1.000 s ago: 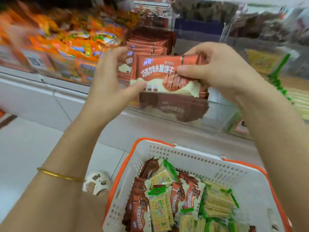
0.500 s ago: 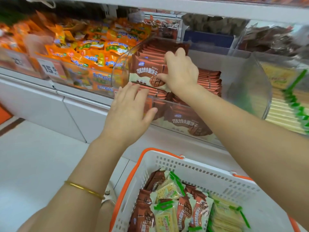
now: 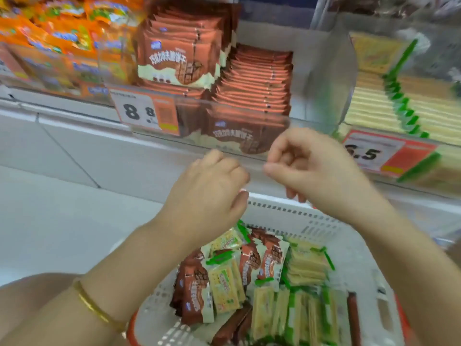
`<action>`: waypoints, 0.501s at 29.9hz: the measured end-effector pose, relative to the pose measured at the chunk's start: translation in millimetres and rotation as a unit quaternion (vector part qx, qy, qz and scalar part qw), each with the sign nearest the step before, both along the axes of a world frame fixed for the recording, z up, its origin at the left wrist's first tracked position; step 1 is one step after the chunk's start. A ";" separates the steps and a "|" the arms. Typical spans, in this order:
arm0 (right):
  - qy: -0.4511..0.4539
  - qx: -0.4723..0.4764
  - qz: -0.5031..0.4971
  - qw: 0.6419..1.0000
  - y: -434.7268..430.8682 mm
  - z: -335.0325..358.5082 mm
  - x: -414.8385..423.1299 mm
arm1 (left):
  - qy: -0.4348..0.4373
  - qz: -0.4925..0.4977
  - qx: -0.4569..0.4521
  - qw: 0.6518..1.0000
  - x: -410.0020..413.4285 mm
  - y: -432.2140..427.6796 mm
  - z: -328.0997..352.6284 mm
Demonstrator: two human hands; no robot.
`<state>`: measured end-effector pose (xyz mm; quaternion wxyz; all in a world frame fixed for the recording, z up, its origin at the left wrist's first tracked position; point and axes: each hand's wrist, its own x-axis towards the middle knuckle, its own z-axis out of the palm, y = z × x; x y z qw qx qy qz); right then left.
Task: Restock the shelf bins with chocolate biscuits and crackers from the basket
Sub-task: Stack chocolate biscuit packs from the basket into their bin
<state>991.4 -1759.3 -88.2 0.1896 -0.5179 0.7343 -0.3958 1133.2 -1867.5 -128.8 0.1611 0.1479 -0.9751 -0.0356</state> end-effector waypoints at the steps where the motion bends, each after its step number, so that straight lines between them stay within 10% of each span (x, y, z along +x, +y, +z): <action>1: -0.014 0.098 0.013 0.995 8.1 -30.9 -8.2 | -0.057 -0.018 0.011 0.998 -3.1 4.4 -11.6; 6: 0.047 0.426 -0.005 0.903 23.7 -208.4 -57.0 | -0.278 -0.103 0.009 0.955 -16.4 28.3 -62.4; 15: 0.111 0.431 -0.021 0.895 56.7 -307.8 -53.8 | -0.357 -0.136 0.011 0.924 -25.6 31.7 -91.0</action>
